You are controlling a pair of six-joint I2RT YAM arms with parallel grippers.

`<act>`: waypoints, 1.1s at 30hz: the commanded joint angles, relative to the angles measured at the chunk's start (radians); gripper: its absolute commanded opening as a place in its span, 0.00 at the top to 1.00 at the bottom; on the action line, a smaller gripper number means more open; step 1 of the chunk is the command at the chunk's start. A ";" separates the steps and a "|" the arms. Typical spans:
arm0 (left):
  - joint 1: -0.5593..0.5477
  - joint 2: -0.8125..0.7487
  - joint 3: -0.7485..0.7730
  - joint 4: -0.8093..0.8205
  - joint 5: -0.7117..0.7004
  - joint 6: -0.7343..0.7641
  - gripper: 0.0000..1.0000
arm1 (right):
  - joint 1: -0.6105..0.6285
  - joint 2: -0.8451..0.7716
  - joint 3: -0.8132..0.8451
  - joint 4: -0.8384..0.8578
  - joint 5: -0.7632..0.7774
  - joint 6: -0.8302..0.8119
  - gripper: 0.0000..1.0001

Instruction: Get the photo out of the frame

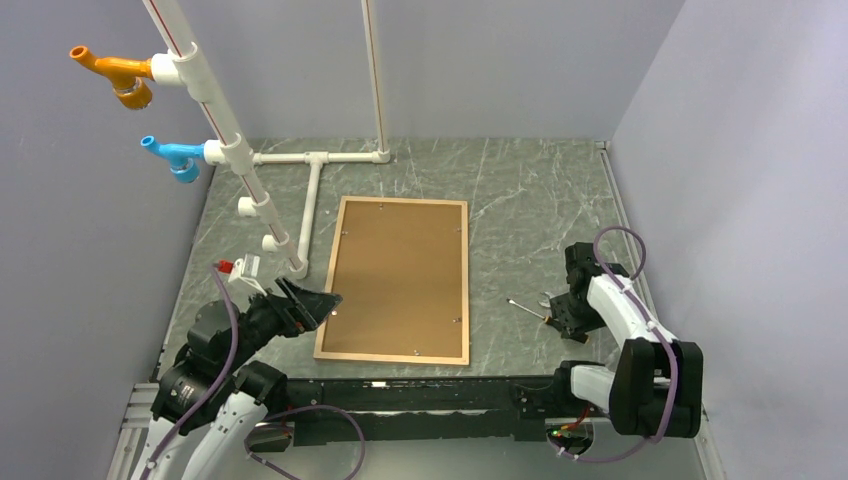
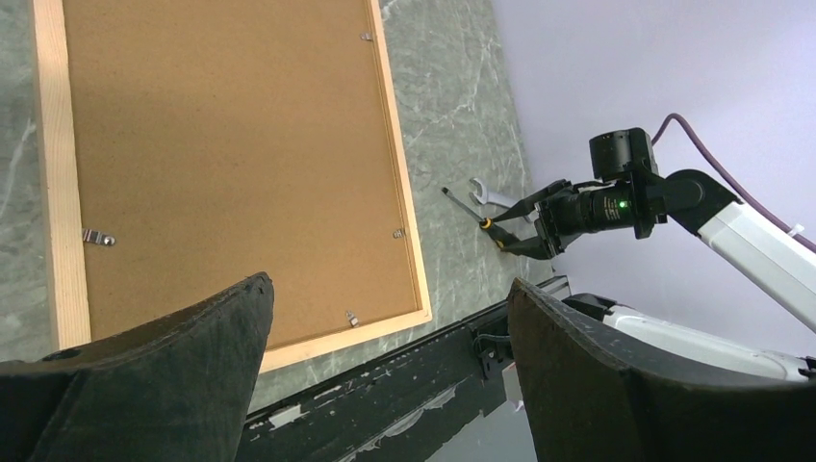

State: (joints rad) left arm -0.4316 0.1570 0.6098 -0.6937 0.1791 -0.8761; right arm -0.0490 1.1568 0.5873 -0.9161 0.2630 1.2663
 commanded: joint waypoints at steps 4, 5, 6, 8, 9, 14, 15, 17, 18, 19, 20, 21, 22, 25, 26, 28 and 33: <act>-0.004 0.035 0.021 0.043 0.001 0.037 0.06 | -0.017 0.075 -0.072 0.129 -0.054 0.006 0.64; -0.003 0.037 0.022 0.042 0.002 0.039 0.07 | -0.018 0.078 -0.081 0.140 -0.060 0.008 0.65; -0.003 0.039 0.022 0.041 0.002 0.041 0.07 | -0.020 0.083 -0.088 0.148 -0.066 0.010 0.66; -0.004 0.040 0.024 0.038 0.000 0.044 0.07 | -0.021 0.089 -0.099 0.162 -0.073 0.016 0.67; -0.004 0.038 0.025 0.035 -0.001 0.045 0.07 | -0.022 0.090 -0.106 0.169 -0.076 0.019 0.68; -0.004 0.028 0.027 0.027 -0.004 0.044 0.07 | -0.024 0.060 -0.132 0.184 -0.090 0.026 0.83; -0.004 0.025 0.027 0.025 -0.003 0.043 0.07 | -0.024 0.050 -0.132 0.179 -0.092 0.027 0.88; -0.003 0.019 0.027 0.021 -0.003 0.039 0.07 | -0.024 0.020 -0.128 0.161 -0.092 0.028 0.93; -0.004 0.015 0.027 0.019 -0.003 0.039 0.07 | -0.024 0.006 -0.125 0.152 -0.093 0.027 0.94; -0.004 0.012 0.027 0.019 -0.004 0.037 0.06 | -0.023 -0.011 -0.118 0.136 -0.092 0.026 0.98; -0.004 0.007 0.026 0.018 -0.006 0.036 0.07 | -0.023 -0.027 -0.111 0.126 -0.093 0.021 1.00; -0.004 0.005 0.025 0.017 -0.006 0.035 0.06 | -0.024 -0.048 -0.102 0.113 -0.090 0.017 1.00; -0.004 0.003 0.025 0.015 -0.006 0.035 0.06 | -0.025 -0.068 -0.091 0.103 -0.088 0.011 1.00; -0.004 -0.007 0.015 0.015 -0.005 0.027 0.07 | -0.024 -0.134 -0.060 0.088 -0.079 -0.011 1.00; -0.003 -0.013 0.008 0.020 -0.003 0.022 0.06 | -0.023 -0.160 -0.052 0.093 -0.085 -0.023 1.00; -0.004 -0.022 -0.008 0.038 0.002 0.010 0.06 | -0.021 -0.216 -0.053 0.133 -0.121 -0.050 1.00; -0.003 -0.007 -0.012 0.042 0.009 0.011 0.06 | -0.014 -0.378 -0.080 0.271 -0.212 -0.158 1.00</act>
State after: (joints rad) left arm -0.4316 0.1436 0.6075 -0.6956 0.1787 -0.8589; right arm -0.0715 0.8906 0.5098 -0.7723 0.1394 1.2026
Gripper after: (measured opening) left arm 0.937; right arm 0.283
